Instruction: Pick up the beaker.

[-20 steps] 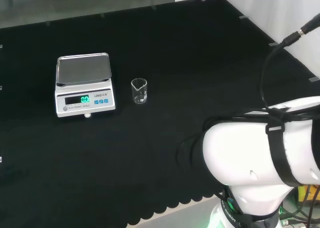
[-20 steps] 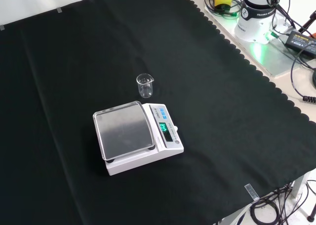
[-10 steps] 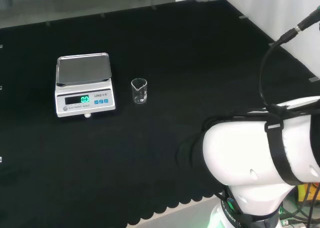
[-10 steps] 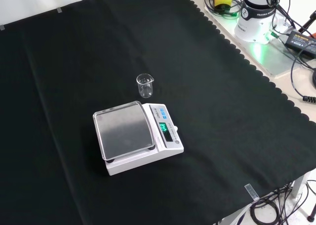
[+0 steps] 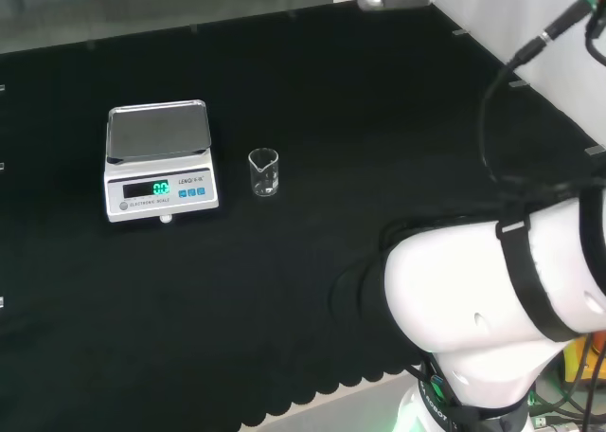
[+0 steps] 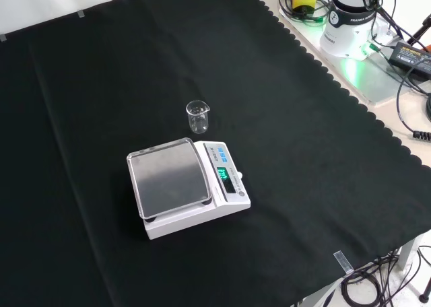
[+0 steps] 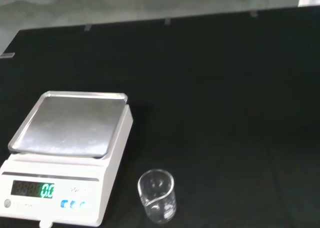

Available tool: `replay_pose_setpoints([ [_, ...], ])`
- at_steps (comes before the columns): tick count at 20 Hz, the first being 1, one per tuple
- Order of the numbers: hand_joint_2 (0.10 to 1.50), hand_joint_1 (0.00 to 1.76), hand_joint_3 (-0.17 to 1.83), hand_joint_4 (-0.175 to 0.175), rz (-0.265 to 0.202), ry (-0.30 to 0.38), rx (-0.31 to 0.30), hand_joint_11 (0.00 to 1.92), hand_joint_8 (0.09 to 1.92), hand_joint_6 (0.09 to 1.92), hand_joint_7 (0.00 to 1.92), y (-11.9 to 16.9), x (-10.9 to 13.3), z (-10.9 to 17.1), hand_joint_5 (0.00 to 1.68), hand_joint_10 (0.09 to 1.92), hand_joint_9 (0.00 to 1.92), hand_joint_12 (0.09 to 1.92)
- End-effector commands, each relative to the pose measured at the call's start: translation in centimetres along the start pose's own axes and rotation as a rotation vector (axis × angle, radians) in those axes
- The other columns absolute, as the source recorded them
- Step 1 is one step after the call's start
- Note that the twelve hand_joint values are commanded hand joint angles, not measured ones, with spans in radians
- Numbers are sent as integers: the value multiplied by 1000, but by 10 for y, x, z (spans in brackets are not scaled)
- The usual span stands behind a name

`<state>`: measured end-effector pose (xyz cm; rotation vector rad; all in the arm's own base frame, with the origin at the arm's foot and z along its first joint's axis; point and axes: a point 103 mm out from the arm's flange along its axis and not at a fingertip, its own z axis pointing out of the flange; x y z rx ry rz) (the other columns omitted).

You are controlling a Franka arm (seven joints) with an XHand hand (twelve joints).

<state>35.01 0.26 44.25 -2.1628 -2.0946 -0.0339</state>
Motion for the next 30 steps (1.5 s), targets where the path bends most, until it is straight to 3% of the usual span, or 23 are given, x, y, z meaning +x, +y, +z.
replay_pose_setpoints([
  [1, 933, 202, -38, -2, -36, 101, 45, 0, 285, 87, 0, 37, 6, 33, 35, 413, 0, 1467],
  [21, 924, 214, -34, -9, -39, 244, 241, 0, 376, 87, 0, 69, 17, 136, 57, 523, 0, 1484],
  [30, 918, 249, -35, -13, -12, 234, 256, 0, 393, 87, 0, 85, 23, 177, 67, 541, 0, 1486],
])
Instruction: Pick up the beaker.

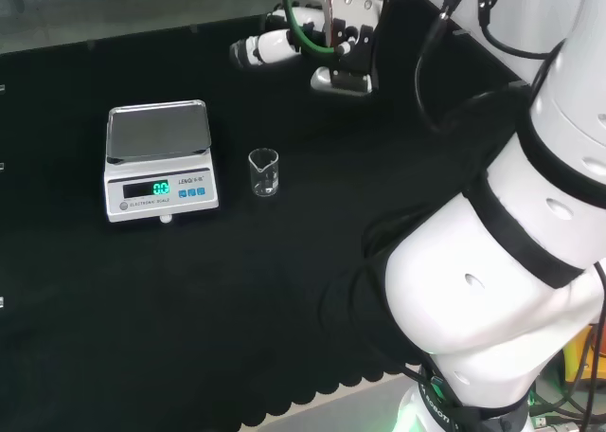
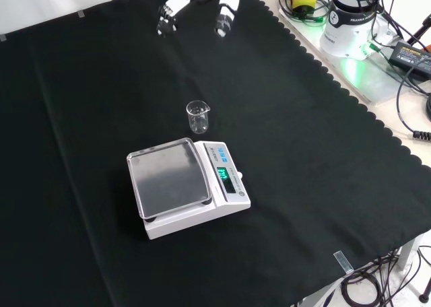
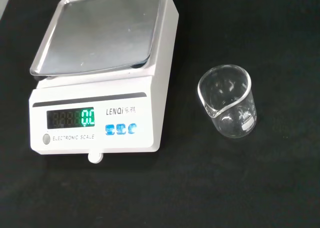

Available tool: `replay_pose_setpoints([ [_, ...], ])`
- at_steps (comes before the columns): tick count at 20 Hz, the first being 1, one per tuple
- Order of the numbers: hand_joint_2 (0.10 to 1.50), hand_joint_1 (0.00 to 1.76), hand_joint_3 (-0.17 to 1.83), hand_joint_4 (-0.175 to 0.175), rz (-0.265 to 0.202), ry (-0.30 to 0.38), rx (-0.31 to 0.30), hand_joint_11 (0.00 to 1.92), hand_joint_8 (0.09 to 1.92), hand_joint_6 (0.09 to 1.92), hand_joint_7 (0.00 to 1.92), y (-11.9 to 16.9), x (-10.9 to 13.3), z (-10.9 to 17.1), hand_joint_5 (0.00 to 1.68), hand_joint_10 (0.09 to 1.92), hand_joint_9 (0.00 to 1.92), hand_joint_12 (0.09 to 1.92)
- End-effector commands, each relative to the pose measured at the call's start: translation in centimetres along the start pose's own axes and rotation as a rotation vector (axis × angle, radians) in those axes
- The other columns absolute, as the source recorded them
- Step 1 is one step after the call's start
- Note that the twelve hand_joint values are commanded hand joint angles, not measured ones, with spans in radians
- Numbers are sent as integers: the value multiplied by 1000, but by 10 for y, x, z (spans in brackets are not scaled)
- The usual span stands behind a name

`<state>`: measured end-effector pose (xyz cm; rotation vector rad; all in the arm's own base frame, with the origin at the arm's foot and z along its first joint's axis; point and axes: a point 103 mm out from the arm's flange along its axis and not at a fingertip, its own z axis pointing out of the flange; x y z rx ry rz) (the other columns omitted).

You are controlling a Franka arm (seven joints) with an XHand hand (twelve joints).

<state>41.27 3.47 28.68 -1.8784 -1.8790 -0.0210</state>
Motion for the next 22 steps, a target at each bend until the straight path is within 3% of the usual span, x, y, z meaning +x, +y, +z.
replay_pose_setpoints([
  [1, 912, 264, -38, -14, 21, -5, -7, 0, 403, 87, 0, 21, -2, 24, 73, 550, 0, 1486],
  [22, 874, 355, -40, -31, 167, 13, 79, 0, 588, 87, 0, 75, -35, 108, 117, 732, 0, 1532],
])
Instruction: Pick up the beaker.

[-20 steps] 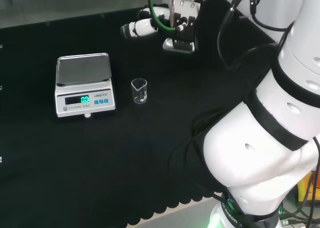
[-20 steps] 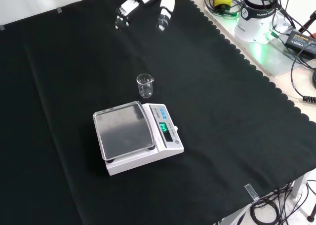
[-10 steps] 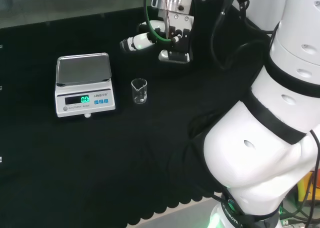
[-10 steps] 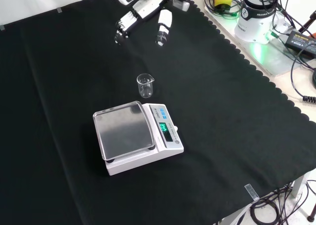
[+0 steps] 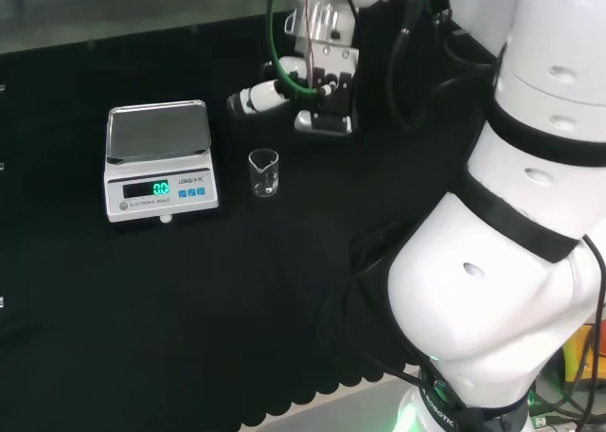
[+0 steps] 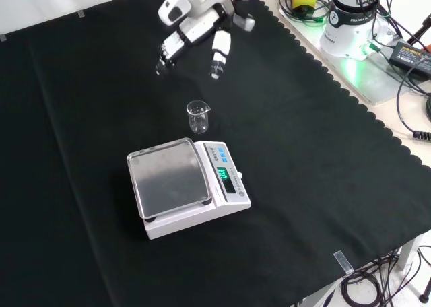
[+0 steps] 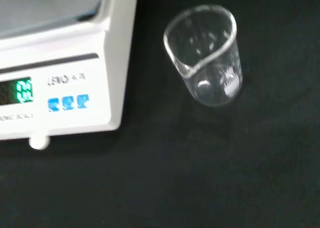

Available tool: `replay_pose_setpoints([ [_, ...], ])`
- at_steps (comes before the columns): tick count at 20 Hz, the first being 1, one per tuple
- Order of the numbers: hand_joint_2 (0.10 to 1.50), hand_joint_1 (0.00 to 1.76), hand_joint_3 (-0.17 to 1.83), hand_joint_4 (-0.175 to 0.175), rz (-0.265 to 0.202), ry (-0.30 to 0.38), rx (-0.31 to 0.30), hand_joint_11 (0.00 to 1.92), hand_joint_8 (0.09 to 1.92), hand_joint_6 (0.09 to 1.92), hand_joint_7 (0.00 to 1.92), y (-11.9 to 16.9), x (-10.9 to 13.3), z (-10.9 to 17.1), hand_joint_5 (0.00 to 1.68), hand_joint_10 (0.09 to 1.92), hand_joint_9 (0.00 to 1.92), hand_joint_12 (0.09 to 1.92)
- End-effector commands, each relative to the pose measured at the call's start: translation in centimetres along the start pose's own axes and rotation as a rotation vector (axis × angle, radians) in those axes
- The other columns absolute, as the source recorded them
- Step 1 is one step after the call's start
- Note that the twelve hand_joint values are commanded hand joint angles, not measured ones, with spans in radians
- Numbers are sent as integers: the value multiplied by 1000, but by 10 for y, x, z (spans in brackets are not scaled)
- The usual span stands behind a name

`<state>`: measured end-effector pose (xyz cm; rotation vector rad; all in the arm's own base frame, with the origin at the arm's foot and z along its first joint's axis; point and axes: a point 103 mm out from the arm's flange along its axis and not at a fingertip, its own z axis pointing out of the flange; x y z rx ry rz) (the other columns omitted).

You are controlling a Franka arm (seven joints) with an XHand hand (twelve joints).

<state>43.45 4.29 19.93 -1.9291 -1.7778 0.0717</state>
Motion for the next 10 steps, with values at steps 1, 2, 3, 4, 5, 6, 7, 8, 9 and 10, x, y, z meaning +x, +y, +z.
replay_pose_setpoints([
  [1, 874, 357, -40, -31, 81, 27, 26, 0, 595, 87, 0, 31, -14, 35, 118, 739, 0, 1535],
  [2, 874, 358, -39, -32, 87, 29, 28, 0, 602, 87, 0, 33, -15, 37, 120, 745, 0, 1538],
  [3, 874, 360, -39, -33, 93, 30, 27, 0, 608, 87, 0, 35, -17, 39, 121, 749, 0, 1539],
  [4, 873, 361, -39, -33, 97, 29, 28, 0, 614, 87, 0, 36, -18, 41, 122, 755, 0, 1540],
  [5, 873, 362, -38, -33, 100, 29, 31, 0, 619, 87, 0, 36, -19, 42, 123, 758, 0, 1541],
  [6, 873, 364, -38, -34, 103, 30, 36, 0, 625, 87, 0, 36, -19, 45, 125, 762, 0, 1542],
  [7, 873, 365, -38, -34, 107, 30, 42, 0, 629, 87, 0, 36, -20, 47, 126, 765, 0, 1543],
  [8, 873, 365, -37, -35, 109, 29, 50, 0, 631, 87, 0, 37, -21, 50, 127, 767, 0, 1544],
  [9, 873, 366, -37, -35, 112, 29, 57, 0, 633, 87, 0, 37, -22, 54, 128, 768, 0, 1544],
  [10, 873, 366, -37, -36, 116, 30, 64, 0, 634, 87, 0, 38, -23, 58, 129, 769, 0, 1544],
])
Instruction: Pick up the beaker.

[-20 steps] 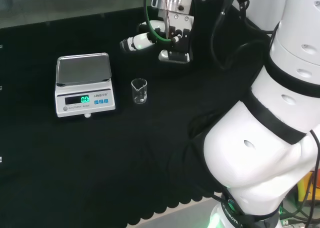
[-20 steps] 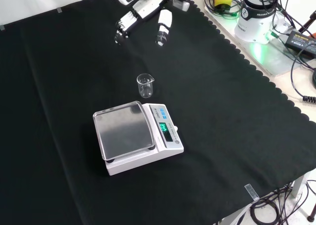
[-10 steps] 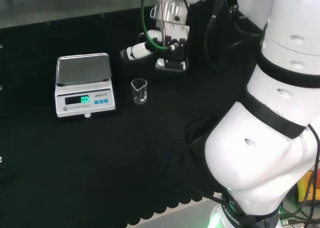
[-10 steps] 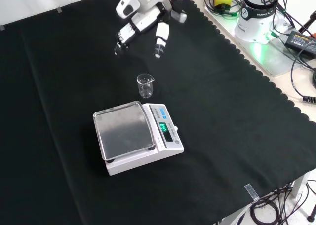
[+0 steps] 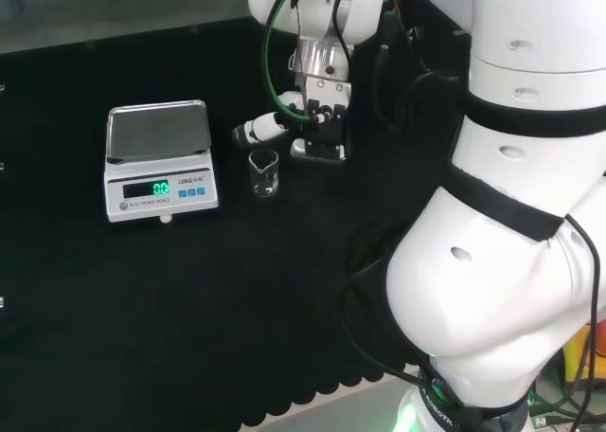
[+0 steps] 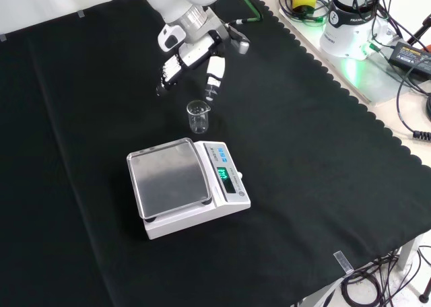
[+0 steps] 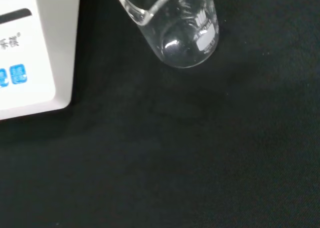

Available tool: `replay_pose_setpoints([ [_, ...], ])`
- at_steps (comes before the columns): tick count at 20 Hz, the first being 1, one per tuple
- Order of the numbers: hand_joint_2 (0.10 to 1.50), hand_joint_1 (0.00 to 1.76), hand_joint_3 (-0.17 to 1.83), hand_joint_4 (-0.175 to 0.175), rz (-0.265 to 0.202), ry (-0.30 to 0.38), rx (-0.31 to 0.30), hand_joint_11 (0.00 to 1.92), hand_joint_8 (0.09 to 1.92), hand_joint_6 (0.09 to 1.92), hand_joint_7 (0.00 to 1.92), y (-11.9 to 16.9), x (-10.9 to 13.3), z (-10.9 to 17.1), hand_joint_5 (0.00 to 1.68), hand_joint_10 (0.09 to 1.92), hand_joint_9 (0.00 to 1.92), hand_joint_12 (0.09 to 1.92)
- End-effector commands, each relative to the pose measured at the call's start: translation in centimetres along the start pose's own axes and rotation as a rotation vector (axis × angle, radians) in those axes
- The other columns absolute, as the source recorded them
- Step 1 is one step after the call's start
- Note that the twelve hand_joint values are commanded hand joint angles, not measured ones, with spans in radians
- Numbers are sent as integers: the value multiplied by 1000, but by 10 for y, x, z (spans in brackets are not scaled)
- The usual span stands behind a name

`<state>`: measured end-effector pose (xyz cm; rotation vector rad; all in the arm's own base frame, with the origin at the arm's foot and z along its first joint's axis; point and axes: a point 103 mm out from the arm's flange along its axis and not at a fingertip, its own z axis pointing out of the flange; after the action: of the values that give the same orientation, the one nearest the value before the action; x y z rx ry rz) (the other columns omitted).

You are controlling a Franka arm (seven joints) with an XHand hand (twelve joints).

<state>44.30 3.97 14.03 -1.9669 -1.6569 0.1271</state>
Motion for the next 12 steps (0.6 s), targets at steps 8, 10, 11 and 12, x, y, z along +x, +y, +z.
replay_pose_setpoints([
  [8, 873, 367, -36, -37, 28, 10, 75, 0, 644, 87, 0, 11, 1, 40, 131, 774, 0, 1545],
  [10, 873, 367, -36, -37, 31, 14, 87, 0, 646, 87, 0, 12, 2, 46, 132, 775, 0, 1545],
  [11, 873, 367, -36, -38, 32, 13, 93, 0, 647, 87, 0, 13, 3, 49, 132, 775, 0, 1545],
  [12, 873, 368, -36, -38, 35, 14, 100, 0, 648, 87, 0, 14, 3, 51, 132, 776, 0, 1545],
])
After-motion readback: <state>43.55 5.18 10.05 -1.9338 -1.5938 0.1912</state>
